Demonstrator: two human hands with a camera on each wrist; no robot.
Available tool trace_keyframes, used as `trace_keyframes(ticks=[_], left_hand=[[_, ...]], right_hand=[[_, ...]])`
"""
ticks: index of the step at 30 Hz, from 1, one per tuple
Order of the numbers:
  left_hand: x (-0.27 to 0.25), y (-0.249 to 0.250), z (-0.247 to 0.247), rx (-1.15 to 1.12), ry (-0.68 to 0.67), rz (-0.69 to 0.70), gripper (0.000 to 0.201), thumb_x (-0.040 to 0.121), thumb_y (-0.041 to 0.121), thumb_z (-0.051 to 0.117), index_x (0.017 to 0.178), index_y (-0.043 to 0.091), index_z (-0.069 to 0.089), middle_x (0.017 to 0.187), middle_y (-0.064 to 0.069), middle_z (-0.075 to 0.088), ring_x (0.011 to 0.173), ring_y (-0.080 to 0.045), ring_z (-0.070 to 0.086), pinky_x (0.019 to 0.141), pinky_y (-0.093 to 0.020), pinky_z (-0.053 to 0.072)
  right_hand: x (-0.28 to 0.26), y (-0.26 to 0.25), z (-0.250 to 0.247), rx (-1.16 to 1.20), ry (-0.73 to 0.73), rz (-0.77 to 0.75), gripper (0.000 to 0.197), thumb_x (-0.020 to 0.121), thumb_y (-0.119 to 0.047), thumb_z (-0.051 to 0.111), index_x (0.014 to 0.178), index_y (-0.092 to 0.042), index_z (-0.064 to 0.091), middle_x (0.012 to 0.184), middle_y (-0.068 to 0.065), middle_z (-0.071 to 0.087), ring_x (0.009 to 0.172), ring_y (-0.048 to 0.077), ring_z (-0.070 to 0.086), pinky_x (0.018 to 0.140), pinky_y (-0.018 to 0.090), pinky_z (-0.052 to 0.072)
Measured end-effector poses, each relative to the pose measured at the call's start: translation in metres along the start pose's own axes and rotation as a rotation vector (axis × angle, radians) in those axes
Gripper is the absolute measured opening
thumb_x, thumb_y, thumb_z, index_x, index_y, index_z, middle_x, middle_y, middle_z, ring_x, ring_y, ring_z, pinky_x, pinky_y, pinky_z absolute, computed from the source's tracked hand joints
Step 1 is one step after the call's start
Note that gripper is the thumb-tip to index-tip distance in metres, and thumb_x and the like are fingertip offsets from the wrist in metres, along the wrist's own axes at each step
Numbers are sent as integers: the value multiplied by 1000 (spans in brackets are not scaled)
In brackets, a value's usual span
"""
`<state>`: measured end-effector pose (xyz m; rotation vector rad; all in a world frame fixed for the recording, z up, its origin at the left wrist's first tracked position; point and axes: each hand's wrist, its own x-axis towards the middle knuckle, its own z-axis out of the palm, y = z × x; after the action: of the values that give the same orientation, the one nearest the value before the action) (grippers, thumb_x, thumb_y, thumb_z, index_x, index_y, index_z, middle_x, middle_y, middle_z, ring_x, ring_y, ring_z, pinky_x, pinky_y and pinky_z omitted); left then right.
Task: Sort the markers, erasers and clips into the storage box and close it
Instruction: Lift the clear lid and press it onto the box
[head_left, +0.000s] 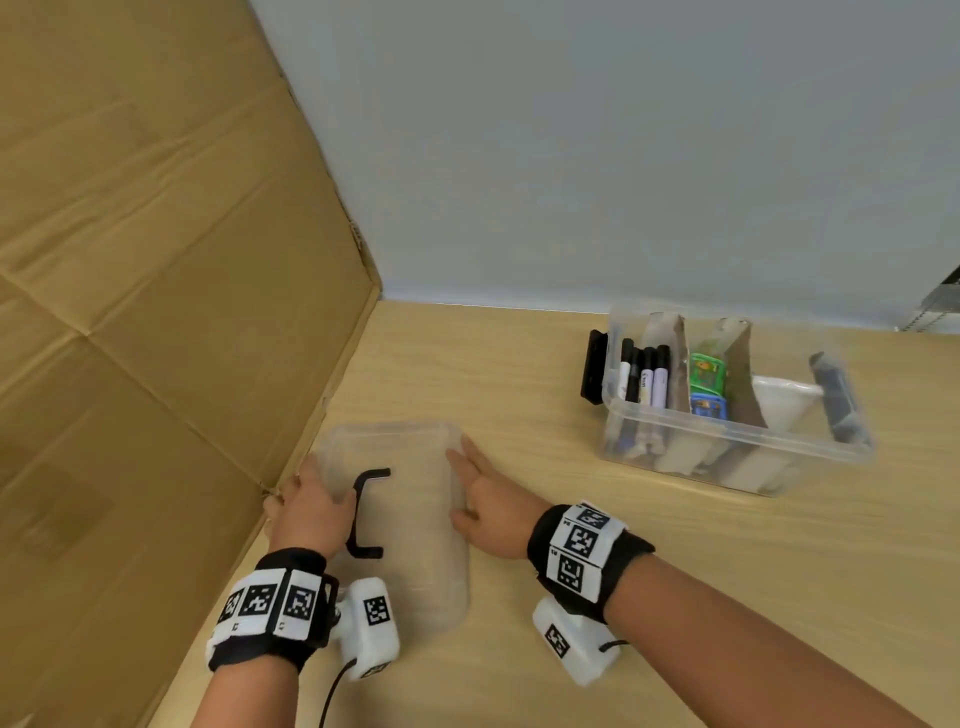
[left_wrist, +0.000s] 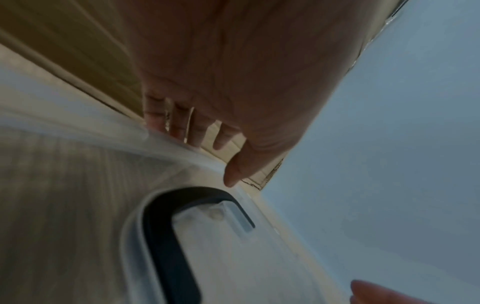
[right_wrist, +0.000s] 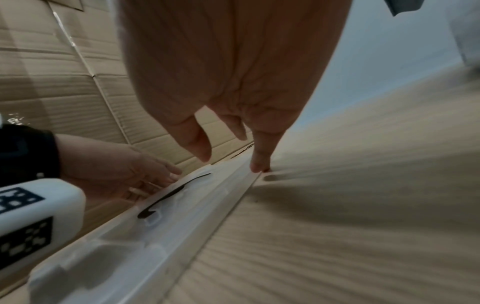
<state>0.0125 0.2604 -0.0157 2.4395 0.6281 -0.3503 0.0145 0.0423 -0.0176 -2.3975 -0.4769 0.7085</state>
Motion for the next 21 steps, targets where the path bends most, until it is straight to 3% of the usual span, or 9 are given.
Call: trace_keyframes(ticks=[4, 6, 9, 11, 13, 16, 17, 19, 21], left_hand=[[-8, 9, -9, -225, 72, 85, 65, 91, 11, 50, 147, 17, 18, 144, -17, 21, 131, -36, 25, 111, -49, 22], [-8, 14, -11, -325, 91, 149, 59, 92, 4, 46, 146, 14, 22, 141, -17, 24, 117, -32, 40, 108, -43, 30], [-14, 29, -16, -320, 142, 268, 49, 94, 8, 42, 142, 16, 31, 139, -15, 33, 108, -31, 54, 102, -49, 42], [-27, 47, -20, -296, 183, 421, 47, 96, 11, 41, 142, 19, 32, 139, -13, 36, 117, -32, 51, 102, -48, 42], [-48, 68, -25, -264, 226, 624, 47, 98, 13, 41, 142, 24, 31, 135, -5, 39, 116, -26, 52, 100, -35, 40], [-88, 108, -32, -272, 184, 910, 48, 98, 16, 40, 142, 33, 31, 117, 9, 41, 89, -9, 58, 82, -20, 44], [-99, 119, -32, -289, 149, 979, 48, 98, 16, 41, 142, 34, 31, 114, 10, 42, 84, -7, 57, 79, -15, 45], [-118, 139, -29, -312, 105, 1084, 50, 98, 13, 42, 143, 31, 33, 115, 10, 43, 83, -10, 57, 80, -11, 45], [-131, 157, -24, -310, 138, 1172, 49, 97, 12, 45, 142, 27, 37, 117, 7, 46, 87, -9, 57, 82, -11, 44]], right_hand=[[1, 5, -4, 54, 105, -55, 78, 93, -27, 51, 152, -25, -1, 157, -10, -20, 117, 22, 55, 100, 37, 45], [-5, 7, -8, 81, 135, -66, 81, 92, -30, 53, 152, -26, -1, 158, -11, -19, 124, 20, 49, 103, 35, 43], [-20, 6, -20, 94, 234, -89, 78, 94, -36, 51, 152, -26, -1, 158, -12, -19, 137, 18, 35, 110, 31, 35], [-34, 3, -33, 29, 454, -135, 72, 96, -41, 45, 152, -26, 2, 158, -13, -18, 146, 15, 14, 115, 30, 23], [-51, -4, -54, -46, 723, -163, 67, 97, -46, 37, 152, -23, 6, 159, -10, -12, 147, 12, 3, 117, 31, 14], [-77, -5, -92, -76, 967, -170, 63, 98, -48, 31, 150, -18, 15, 158, 0, 18, 145, 12, 17, 118, 36, 21], [-86, -2, -103, -84, 1003, -160, 60, 97, -49, 31, 148, -19, 22, 149, 1, 36, 138, 13, 32, 113, 36, 31], [-106, 9, -120, -86, 1028, -186, 51, 96, -49, 30, 135, -18, 41, 114, -2, 61, 105, 14, 57, 89, 34, 49], [-124, 22, -130, -99, 1082, -263, 43, 97, -45, 30, 116, -14, 53, 85, -5, 61, 73, 14, 60, 64, 35, 51]])
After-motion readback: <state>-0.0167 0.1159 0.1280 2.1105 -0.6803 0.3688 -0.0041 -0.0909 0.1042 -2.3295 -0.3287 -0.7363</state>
